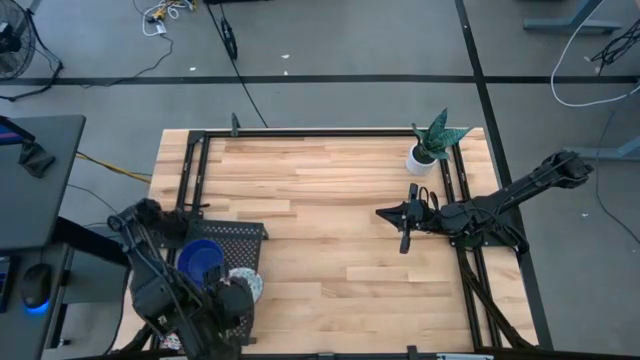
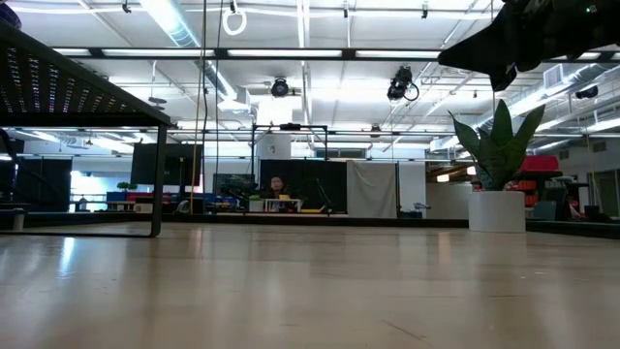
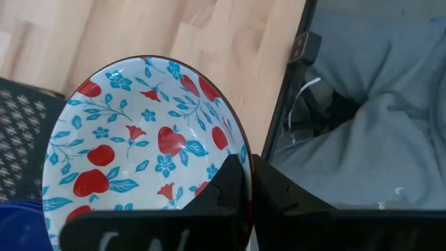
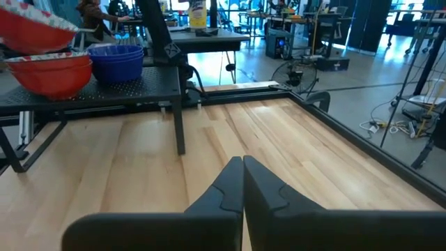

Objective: Pick & Place Mini bowls

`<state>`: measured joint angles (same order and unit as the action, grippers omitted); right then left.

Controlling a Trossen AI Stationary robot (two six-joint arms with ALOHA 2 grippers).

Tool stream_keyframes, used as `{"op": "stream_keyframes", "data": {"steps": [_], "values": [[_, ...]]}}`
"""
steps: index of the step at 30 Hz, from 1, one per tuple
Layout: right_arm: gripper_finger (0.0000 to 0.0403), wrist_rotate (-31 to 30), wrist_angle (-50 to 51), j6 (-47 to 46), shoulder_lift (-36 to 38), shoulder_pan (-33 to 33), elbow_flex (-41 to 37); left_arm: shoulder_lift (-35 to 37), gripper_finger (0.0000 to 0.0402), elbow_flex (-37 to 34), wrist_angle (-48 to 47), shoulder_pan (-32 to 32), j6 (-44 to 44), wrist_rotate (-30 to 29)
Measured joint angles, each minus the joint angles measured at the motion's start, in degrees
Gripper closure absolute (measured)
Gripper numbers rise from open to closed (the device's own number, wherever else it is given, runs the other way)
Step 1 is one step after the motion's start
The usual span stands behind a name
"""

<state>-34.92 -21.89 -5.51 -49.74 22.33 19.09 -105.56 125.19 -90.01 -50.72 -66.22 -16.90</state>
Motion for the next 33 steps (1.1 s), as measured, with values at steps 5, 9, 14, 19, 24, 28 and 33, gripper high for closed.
{"op": "stream_keyframes", "data": {"steps": [5, 9, 14, 19, 24, 28, 33], "values": [[0.0399, 0.0, 0.0, 0.6, 0.0, 0.0, 0.0, -1.5, 0.0389, 0.0, 0.0, -1.0, -0.7, 0.8], [0.0399, 0.5, 0.0, 0.6, 0.0, 0.0, 0.0, -1.7, 0.0389, 0.0, 0.0, -1.4, -0.7, 0.6], [0.0399, 1.4, 0.0, 0.6, 0.0, 0.0, 0.0, -1.6, 0.0389, -1.1, 0.2, -1.9, 0.5, -2.2], [0.0399, 1.4, -0.2, 0.6, 0.0, 0.0, 0.0, -1.7, 0.0389, -6.8, -0.1, -1.9, 1.1, 2.5], [0.0399, 1.4, -1.6, 0.5, 0.0, 0.0, 0.0, -1.7, 0.0389, -8.4, 0.0, -2.4, 0.9, 1.9], [0.0399, 1.4, -2.3, 0.5, 0.0, 0.0, 0.0, -1.7, 0.0389, -8.4, 0.0, -3.6, 0.9, -0.7], [0.0399, 1.5, -2.5, 0.5, 0.0, 0.0, 0.0, -1.7, 0.0389, -8.8, 0.0, -4.5, 1.0, -3.2]]}}
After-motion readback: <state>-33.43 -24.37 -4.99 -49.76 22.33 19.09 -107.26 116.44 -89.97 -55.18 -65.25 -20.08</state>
